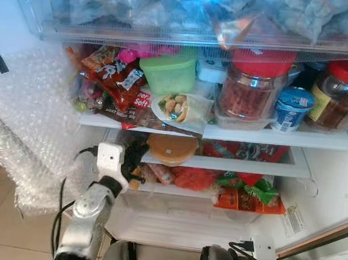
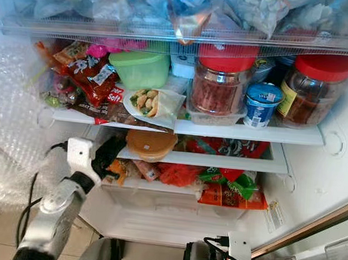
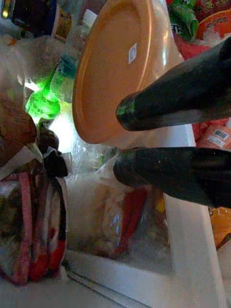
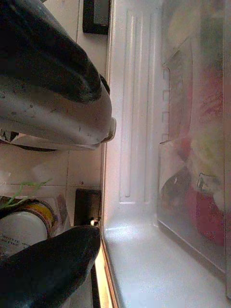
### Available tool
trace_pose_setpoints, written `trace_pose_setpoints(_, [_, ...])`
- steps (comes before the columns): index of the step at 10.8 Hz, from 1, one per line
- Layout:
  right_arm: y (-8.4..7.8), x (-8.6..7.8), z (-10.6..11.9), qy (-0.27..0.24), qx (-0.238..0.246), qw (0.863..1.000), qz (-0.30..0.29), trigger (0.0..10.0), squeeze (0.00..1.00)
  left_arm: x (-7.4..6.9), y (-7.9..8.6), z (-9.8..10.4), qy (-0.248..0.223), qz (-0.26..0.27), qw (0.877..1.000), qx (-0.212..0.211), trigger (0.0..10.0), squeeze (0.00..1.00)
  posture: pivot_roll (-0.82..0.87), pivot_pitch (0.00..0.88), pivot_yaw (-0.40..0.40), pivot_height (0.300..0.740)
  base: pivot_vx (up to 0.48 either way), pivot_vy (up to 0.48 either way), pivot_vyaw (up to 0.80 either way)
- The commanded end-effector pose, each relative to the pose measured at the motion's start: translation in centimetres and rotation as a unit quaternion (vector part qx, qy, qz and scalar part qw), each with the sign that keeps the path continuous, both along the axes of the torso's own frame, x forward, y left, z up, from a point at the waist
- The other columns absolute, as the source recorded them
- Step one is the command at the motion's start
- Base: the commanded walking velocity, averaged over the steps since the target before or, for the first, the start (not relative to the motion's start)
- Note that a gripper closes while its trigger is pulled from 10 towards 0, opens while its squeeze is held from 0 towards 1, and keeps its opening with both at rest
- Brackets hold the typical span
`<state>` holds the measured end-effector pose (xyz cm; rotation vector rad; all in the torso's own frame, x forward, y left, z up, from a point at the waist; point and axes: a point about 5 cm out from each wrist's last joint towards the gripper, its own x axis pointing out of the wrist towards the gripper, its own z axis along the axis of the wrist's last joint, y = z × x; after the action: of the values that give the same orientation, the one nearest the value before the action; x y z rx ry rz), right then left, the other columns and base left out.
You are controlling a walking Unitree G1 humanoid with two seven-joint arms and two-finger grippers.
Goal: Restocking fridge
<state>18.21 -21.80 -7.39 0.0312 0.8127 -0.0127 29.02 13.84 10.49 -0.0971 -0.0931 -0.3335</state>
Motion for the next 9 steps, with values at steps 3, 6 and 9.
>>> trace_pose_setpoints(3, [-0.1, -1.8, -0.9, 0.034, 0.005, 0.999, -0.012, 10.0, 0.00, 0.0, 0.7, 1.3, -0.025, 0.026, 0.999, 0.006, 10.0, 0.00, -0.14, 0.109, 0.056, 0.625, 0.000, 0.000, 0.00])
trace_pose_setpoints(6, [-0.2, -1.8, -0.9, 0.034, 0.003, 0.999, -0.014, 10.0, 0.00, -1.0, -0.8, 2.8, -0.031, -0.054, 0.998, 0.007, 10.0, 0.00, -0.14, 0.108, 0.055, 0.625, 0.000, 0.000, 0.00])
trace_pose_setpoints(9, [-0.1, -1.7, -0.9, 0.034, 0.003, 0.999, -0.012, 10.0, 0.00, -2.8, -1.2, 1.7, 0.020, -0.136, 0.990, 0.030, 10.0, 0.00, -0.13, 0.109, 0.057, 0.625, 0.000, 0.000, 0.00])
